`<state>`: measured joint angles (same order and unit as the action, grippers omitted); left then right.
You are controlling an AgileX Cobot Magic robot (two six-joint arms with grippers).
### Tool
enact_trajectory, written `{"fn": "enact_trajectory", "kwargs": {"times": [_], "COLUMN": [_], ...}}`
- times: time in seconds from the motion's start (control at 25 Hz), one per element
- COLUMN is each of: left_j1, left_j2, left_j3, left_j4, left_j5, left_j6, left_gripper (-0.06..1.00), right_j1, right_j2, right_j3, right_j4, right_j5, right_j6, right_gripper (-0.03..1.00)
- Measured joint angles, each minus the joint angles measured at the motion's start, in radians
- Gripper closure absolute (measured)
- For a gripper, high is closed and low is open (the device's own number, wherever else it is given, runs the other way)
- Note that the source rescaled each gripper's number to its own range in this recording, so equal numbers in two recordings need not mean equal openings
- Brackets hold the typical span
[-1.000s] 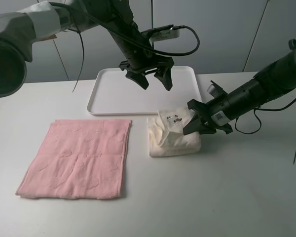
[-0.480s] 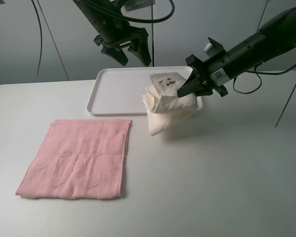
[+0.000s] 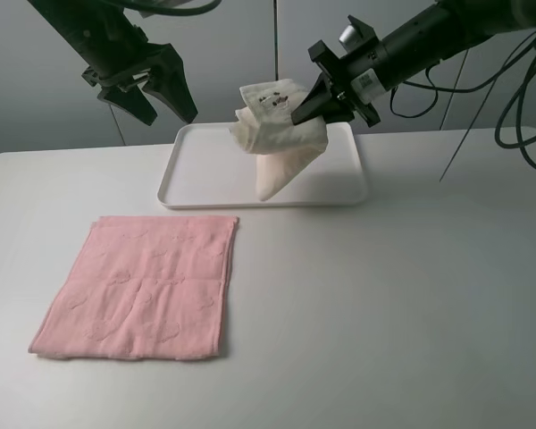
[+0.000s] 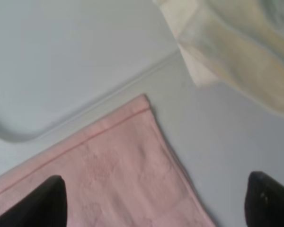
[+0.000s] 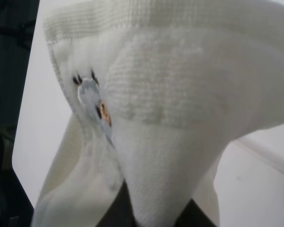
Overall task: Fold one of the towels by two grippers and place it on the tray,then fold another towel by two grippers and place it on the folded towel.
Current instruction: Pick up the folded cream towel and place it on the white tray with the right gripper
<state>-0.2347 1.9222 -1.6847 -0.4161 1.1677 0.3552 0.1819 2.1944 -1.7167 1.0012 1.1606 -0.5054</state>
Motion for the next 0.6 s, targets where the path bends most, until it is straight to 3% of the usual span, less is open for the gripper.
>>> {"fn": "enact_trajectory", "kwargs": {"times": [0.24, 0.4, 0.6], "left_j1": [0.06, 0.07, 0.074], "left_j2": [-0.135, -0.144, -0.144], "left_j3": [0.199, 0.227, 0.227], "left_j4": [-0.048, -0.051, -0.052], "left_j5": [-0.084, -0.099, -0.14], "left_j6": [0.059, 0.065, 0.08], "left_gripper": [-0.02, -0.02, -0.02], "right_j1": [0.037, 0.039, 0.039], "right_j2": [0.166, 0.261, 0.333], "right_j3": [-0.272, -0.432, -0.492], "right_j4": [0.078, 0.167, 0.319], "right_j5": [0.044, 0.035, 0.003], "right_j6": [0.08, 0.131, 0.105], "right_gripper": [0.88, 0.88, 0.88]}}
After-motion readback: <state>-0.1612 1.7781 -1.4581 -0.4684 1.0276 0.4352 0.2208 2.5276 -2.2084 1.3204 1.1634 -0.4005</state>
